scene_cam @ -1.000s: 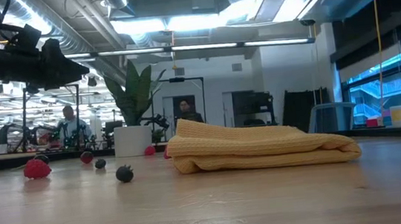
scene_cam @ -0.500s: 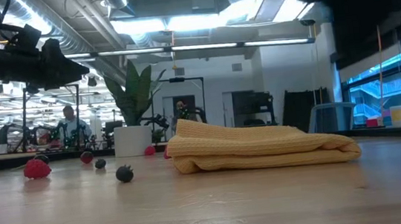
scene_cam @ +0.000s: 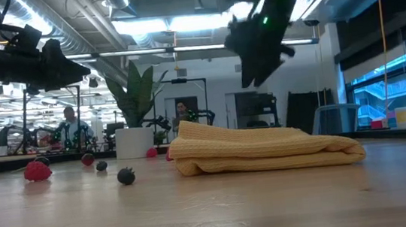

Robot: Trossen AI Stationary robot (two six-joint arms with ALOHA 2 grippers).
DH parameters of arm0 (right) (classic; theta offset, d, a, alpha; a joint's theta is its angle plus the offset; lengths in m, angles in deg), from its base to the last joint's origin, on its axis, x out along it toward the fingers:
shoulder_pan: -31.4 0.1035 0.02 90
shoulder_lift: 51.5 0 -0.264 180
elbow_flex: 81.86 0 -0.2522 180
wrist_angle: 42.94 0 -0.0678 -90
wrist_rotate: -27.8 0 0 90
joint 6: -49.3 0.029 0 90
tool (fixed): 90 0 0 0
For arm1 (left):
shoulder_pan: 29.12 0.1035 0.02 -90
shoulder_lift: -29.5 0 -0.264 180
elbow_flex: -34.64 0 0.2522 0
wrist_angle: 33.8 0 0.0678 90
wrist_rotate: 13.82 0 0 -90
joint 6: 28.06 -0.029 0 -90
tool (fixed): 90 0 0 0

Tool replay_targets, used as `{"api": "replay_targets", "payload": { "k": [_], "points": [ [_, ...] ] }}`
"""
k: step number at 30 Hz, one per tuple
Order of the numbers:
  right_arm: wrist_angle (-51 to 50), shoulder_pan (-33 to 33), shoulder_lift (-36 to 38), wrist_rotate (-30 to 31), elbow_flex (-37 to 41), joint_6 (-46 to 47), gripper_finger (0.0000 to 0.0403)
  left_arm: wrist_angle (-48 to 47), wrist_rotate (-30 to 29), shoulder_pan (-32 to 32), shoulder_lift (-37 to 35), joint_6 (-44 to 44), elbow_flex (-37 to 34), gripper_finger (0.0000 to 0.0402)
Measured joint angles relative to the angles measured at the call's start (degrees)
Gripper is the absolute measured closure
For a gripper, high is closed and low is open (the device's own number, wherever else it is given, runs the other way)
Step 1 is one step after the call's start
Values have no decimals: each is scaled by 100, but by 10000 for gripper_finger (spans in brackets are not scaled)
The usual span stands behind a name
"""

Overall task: Pick and placing Produce into tupperware
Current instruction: Put the black berry into the black container

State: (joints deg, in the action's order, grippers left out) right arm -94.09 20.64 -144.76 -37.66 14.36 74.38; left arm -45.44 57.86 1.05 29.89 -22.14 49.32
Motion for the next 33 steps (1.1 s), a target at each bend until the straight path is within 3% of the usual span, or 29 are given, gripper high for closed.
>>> {"api": "replay_targets", "payload": {
  "k": [6, 15, 25, 33],
  "points": [
    [951, -929, -563, -1235, 2, -319, 189, 0, 0, 0, 0, 2, -1, 186],
    [1390, -1688, -1321, -1264, 2, 16, 189, -1, 22, 0, 0, 9, 0, 186],
    [1466, -1727, -2023, -1275, 2, -26, 189, -1, 22, 0, 0, 9, -1, 186],
    [1833, -1755, -2154, -1286, 4, -159, 189, -3, 22, 2, 0, 0, 1, 186]
  ]
}}
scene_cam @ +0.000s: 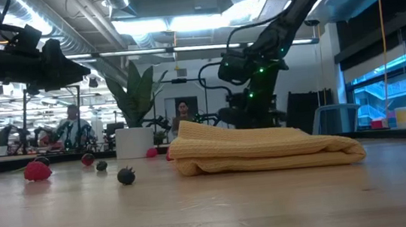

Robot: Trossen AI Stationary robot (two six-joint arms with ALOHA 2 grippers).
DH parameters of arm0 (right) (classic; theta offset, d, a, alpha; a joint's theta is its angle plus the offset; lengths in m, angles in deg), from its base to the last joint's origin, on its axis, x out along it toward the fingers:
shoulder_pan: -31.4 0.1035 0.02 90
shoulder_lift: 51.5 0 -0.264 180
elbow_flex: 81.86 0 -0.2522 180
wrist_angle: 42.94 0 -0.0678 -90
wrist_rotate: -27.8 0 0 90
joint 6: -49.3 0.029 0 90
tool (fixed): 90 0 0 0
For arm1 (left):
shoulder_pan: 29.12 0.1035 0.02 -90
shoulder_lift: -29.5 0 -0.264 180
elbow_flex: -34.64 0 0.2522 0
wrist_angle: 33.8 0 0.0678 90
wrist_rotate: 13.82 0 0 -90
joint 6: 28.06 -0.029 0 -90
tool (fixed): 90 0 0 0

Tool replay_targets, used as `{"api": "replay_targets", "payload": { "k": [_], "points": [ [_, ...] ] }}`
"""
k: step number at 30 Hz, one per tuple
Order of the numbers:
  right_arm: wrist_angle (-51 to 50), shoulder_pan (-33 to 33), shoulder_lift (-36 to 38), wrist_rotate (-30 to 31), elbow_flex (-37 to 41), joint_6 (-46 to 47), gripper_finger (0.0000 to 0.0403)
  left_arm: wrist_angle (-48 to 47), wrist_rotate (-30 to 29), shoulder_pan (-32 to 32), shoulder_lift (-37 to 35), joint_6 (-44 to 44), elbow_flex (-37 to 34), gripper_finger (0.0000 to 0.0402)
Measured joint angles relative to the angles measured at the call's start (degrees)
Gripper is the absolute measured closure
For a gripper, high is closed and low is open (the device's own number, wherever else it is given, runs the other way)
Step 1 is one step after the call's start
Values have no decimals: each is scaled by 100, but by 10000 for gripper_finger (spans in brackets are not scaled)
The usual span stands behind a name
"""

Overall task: Pick and placing Produce into tupperware
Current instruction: Put the black berry into the black container

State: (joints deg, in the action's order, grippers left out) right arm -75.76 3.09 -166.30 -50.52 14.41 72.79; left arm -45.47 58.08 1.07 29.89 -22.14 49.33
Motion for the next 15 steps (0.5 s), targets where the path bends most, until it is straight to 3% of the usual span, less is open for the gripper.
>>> {"api": "replay_targets", "payload": {
  "k": [8, 15],
  "points": [
    [80, -138, -24, -333, -1, 27, 193, -1, 2, 1, 0, -2, 1, 186],
    [12, -151, -26, -376, -7, 15, 248, -1, 2, 1, 0, -4, -2, 186]
  ]
}}
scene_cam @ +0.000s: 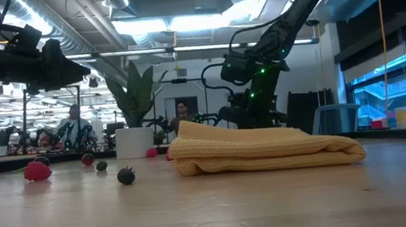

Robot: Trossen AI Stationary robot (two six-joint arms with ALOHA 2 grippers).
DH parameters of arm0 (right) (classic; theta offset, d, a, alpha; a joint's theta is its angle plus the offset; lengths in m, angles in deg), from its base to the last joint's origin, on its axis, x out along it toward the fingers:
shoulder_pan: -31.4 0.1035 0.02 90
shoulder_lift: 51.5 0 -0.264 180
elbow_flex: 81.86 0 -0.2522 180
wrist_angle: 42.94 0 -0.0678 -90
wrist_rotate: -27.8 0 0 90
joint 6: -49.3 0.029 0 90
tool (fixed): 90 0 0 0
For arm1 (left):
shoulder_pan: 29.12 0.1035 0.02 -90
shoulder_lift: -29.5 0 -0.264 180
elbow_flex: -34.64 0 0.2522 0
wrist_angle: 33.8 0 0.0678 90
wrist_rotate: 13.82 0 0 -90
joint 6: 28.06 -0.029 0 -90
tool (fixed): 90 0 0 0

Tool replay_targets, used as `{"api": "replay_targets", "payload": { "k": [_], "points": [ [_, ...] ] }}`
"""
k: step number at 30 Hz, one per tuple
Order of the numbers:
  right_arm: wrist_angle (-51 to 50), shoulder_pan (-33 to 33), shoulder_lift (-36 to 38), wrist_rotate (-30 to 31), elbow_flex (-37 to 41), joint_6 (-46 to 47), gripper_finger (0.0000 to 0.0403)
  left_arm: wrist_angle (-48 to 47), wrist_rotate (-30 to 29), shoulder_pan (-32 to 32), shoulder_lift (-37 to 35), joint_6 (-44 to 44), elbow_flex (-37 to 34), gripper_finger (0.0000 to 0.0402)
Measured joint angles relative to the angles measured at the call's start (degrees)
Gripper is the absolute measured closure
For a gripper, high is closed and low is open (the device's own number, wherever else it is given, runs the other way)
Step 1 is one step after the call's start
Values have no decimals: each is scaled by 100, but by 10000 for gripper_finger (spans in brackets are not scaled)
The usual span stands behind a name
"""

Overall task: Pick and placing Produce into tupperware
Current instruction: Put the black berry into the black container

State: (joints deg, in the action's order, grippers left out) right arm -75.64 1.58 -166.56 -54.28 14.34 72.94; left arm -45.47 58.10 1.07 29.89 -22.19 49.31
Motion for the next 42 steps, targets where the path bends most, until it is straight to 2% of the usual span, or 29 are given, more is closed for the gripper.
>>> {"api": "replay_targets", "payload": {
  "k": [6, 14, 21, 26, 30, 34, 39, 42],
  "points": [
    [-4, 0, -2, 4, 0, -53, 303, 0, -2, 0, 0, 0, 2, 186],
    [-185, 49, 67, -15, 0, -151, 295, 0, -2, 0, 0, -2, 2, 186],
    [-1698, 380, 893, -189, -346, -168, 305, 0, 0, -2, 0, -2, 0, 186],
    [-3305, 869, 1800, -534, -597, 187, 300, -2, 23, 0, 0, -2, 0, 186],
    [-4651, 1542, 2702, -549, -629, 1117, 303, -6, 28, 0, 0, -2, 0, 186],
    [-5767, 2547, 3577, -521, -629, 2679, 301, -4, 36, -1, 0, -2, 2, 186],
    [-6207, 4156, 4415, -463, -326, 5065, 301, -7, 42, 0, 0, -2, 2, 186],
    [-6188, 5114, 4575, -461, -8, 6344, 301, -7, 42, 0, 0, -2, 2, 186]
  ]
}}
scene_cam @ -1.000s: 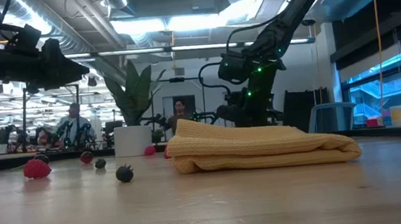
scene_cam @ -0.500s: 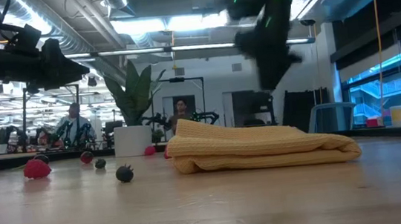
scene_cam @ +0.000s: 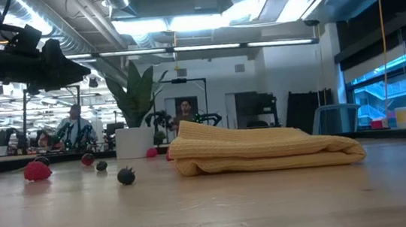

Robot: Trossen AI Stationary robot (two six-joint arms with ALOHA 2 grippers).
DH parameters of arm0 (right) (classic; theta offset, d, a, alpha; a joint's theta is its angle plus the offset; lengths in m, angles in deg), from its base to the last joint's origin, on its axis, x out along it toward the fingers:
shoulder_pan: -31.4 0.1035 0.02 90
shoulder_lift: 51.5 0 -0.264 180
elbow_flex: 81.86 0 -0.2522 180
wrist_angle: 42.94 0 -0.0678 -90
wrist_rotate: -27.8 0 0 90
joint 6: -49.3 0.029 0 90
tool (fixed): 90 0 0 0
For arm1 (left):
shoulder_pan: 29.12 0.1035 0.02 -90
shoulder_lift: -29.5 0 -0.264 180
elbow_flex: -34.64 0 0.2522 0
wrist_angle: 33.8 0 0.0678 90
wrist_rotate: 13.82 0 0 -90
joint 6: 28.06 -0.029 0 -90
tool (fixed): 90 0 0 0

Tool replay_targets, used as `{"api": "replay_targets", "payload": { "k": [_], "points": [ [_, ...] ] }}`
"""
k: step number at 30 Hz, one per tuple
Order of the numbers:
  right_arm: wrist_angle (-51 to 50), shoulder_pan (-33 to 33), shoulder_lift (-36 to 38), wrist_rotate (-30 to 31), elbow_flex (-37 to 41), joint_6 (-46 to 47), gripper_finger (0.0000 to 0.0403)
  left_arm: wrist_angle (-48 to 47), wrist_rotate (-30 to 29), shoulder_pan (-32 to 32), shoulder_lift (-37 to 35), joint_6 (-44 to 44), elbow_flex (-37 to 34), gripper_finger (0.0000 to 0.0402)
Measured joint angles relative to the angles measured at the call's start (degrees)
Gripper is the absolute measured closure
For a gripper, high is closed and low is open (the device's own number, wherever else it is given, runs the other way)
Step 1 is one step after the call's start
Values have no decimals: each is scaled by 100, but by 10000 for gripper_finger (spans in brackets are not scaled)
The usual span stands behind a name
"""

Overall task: Pick and placing Produce into tupperware
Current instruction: Put the black berry into the black container

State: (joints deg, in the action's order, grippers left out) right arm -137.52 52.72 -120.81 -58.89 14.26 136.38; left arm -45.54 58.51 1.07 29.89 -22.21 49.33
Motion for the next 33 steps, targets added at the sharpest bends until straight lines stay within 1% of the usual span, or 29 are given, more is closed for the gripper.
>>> {"api": "replay_targets", "payload": {
  "k": [2, 4, 8, 11, 15, 19, 22, 29, 33],
  "points": [
    [10, 582, 3, -19, 234, 734, 300, 0, 0, -1, 0, 0, 0, 186],
    [250, 1075, 2, -23, 500, 1361, 300, 0, 0, 0, 0, 0, 0, 186],
    [1315, 1929, -11, 31, 1120, 2288, 299, 1, 0, 0, 0, 0, 0, 186],
    [1969, 2402, -119, 249, 1600, 2921, 299, 0, 0, 0, -1, 0, -1, 186],
    [2525, 2904, -327, 231, 2109, 3666, 300, 0, 0, 0, 0, 4, 0, 186],
    [2959, 3285, -495, 219, 2335, 4075, 298, 0, 0, -1, 0, 7, 0, 186],
    [2981, 3471, -653, 193, 2333, 4267, 301, 0, 16, 0, 0, 13, -2, 186],
    [3122, 3749, -949, 51, 2307, 4316, 299, -2, 46, -2, 0, 267, -1, 186],
    [3168, 3830, -1175, -205, 2305, 4329, 301, -2, 46, -2, -2, 280, 0, 186]
  ]
}}
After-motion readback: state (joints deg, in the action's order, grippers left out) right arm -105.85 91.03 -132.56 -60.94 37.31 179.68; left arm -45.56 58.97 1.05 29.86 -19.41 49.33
